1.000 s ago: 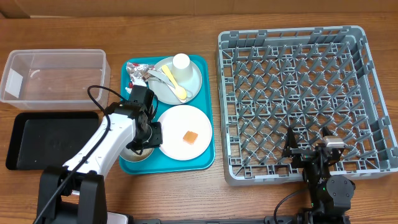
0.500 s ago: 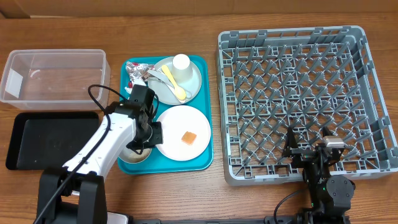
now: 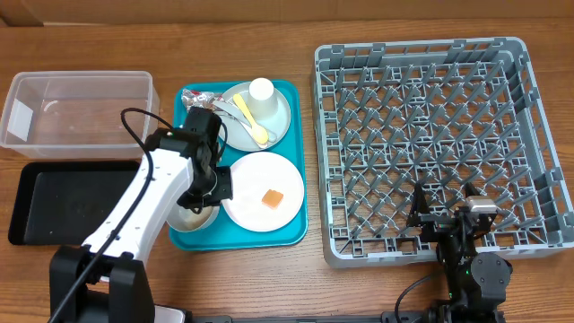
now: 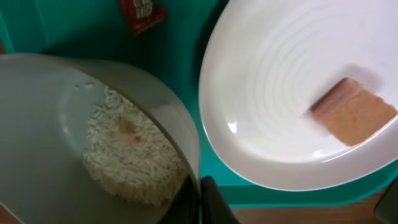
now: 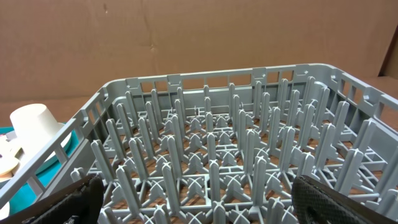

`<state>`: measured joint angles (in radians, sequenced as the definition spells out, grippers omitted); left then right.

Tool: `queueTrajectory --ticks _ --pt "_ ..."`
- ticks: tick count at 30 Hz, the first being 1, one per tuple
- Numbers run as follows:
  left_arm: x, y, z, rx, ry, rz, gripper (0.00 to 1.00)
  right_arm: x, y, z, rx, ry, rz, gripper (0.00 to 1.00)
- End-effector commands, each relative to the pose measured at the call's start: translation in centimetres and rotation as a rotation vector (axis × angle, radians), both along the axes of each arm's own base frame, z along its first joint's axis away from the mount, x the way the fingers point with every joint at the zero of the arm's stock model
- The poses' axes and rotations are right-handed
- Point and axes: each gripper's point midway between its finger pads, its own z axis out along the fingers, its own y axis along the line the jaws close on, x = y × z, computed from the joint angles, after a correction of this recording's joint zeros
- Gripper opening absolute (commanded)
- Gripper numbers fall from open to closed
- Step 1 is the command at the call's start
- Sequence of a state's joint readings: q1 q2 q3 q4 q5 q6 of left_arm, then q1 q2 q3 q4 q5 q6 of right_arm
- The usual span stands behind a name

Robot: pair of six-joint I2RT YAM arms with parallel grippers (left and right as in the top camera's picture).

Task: Sort waste into correct bins and load items into the dishwasher rack
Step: 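Lift the grey bowl with the left gripper toward the black tray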

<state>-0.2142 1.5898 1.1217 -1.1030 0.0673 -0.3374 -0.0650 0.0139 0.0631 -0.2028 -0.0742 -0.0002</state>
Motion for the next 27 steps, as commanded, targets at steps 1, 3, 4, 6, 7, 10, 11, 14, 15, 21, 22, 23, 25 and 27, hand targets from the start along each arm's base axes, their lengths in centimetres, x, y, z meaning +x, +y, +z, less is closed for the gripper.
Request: queueTrajectory --ticks 1,3,4,6,7,10,11,14,15,21,22,23,25,27 --pt "1.2 -0.1 1.8 -0.013 -0.037 0.015 0.04 0.0 -0.1 0.2 -0.001 -0.011 -0.006 1.0" --pt "1.5 0.2 2.7 -0.013 -0.049 0.026 0.04 0.0 -0.1 0.2 -0.001 -0.011 -0.006 1.0" --pt "1.6 0.4 3.2 -0.016 -0.058 0.035 0.04 0.0 -0.1 0.2 -0.001 -0.011 -0.006 1.0" --pt "2.1 1.0 4.6 -0.021 -0.088 0.06 0.04 0.0 -0.1 0.2 -0.001 -0.011 -0.006 1.0" --pt "2.3 1.4 5.3 -0.028 -0.107 0.076 0.04 0.0 -0.1 0.2 -0.001 -0.011 -0.006 1.0" --pt "2.9 2.7 7.8 -0.073 -0.187 0.13 0.04 0.0 -0.1 0.2 -0.001 -0.011 -0.006 1.0" --pt "3.0 3.3 8.7 -0.09 -0.217 0.157 0.04 0.0 -0.1 0.2 -0.001 -0.011 -0.006 1.0" --pt "2.7 5.3 10.8 -0.119 -0.296 0.209 0.04 0.0 -0.1 0.2 -0.001 -0.011 -0.006 1.0" --pt "2.6 5.9 11.3 -0.126 -0.313 0.219 0.04 0.0 -0.1 0.2 -0.001 -0.011 -0.006 1.0" --pt "2.2 9.5 13.0 -0.161 -0.392 0.315 0.04 0.0 -0.1 0.2 -0.001 -0.011 -0.006 1.0" --pt "2.2 10.5 13.1 -0.154 -0.4 0.345 0.04 0.0 -0.1 0.2 -0.001 -0.011 -0.006 1.0" --pt "2.2 11.4 13.0 -0.15 -0.406 0.377 0.04 0.0 -0.1 0.2 -0.001 -0.011 -0.006 1.0" --pt "2.3 12.6 13.1 -0.161 -0.42 0.421 0.04 0.0 -0.1 0.2 -0.001 -0.011 -0.006 1.0" --pt "2.6 13.6 13.2 -0.186 -0.438 0.461 0.04 0.0 -0.1 0.2 -0.001 -0.011 -0.006 1.0"
